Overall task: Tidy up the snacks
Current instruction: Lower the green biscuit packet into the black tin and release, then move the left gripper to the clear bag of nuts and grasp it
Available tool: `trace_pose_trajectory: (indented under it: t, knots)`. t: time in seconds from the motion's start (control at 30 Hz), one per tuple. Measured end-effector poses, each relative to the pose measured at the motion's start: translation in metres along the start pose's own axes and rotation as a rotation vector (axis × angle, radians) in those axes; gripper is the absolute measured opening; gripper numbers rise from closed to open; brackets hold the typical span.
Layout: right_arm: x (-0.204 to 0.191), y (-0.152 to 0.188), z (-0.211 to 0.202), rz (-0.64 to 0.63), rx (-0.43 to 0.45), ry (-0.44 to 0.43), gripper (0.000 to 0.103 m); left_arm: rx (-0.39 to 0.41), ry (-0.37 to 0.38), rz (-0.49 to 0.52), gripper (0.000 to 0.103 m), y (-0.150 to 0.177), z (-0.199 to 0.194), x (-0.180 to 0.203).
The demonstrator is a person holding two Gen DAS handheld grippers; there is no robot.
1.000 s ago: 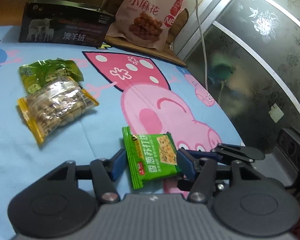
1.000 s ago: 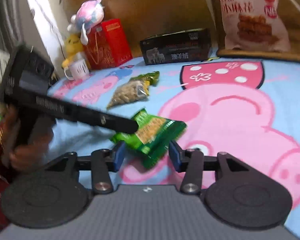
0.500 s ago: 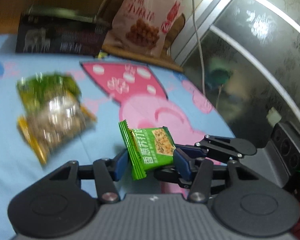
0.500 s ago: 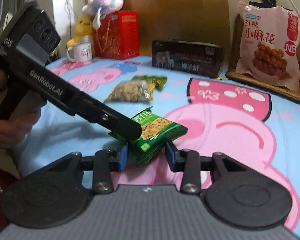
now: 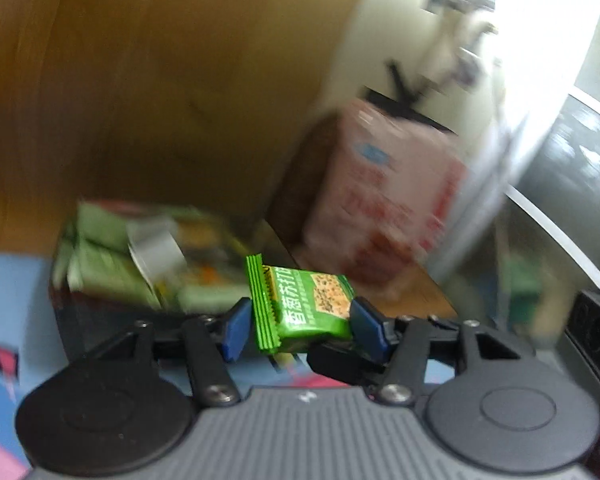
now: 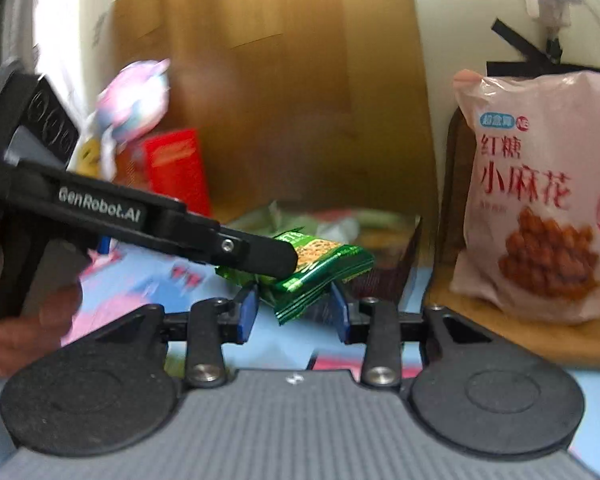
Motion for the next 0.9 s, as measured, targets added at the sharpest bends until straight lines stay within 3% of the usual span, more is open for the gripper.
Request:
trace_pose_trajectory:
  t: [0.07, 0.17, 0.3, 0.37, 0.6, 0.77, 0.9]
  knots:
    - [0.003, -0.008, 0.025, 0.006, 0.001, 0.015, 0.044, 0.007, -0.047, -0.018, 0.071, -0.01, 0.013, -0.016]
    - [0.009, -0.007, 0.049, 0.009, 0.013, 0.123, 0.047, 0.023, -0.096, -0.028, 0.071, -0.009, 0.017, -0.031]
    - [0.017, 0.013, 0.02, 0.09, 0.044, 0.08, 0.047, 0.099, -0.021, -0.027, 0.071, 0.013, -0.027, -0.026]
    - [0.017, 0.029, 0.003, 0.099, 0.032, 0.052, 0.047, 0.095, -0.017, -0.056, 0.071, 0.034, -0.048, -0.03]
    - [-0.002, 0.087, -0.025, 0.054, -0.106, 0.101, 0.049, 0.075, -0.201, -0.018, 0.074, 0.108, -0.106, -0.037]
    - [-0.002, 0.103, -0.029, 0.112, -0.148, 0.135, 0.054, 0.053, -0.204, -0.077, 0.074, 0.141, -0.122, -0.036]
    - [-0.011, 0.11, -0.04, 0.137, -0.146, 0.102, 0.054, 0.084, -0.139, -0.148, 0.074, 0.156, -0.139, -0.028]
Point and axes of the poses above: each gripper's, at about its wrist camera, not at the fingertips, and z roughly the way its jaws point, x to its right, y to its underside, the point moved 6 cm from there along z, roughly the way its jaws point, and after that the axes turned 14 degrees about y, right-handed, at the moved point
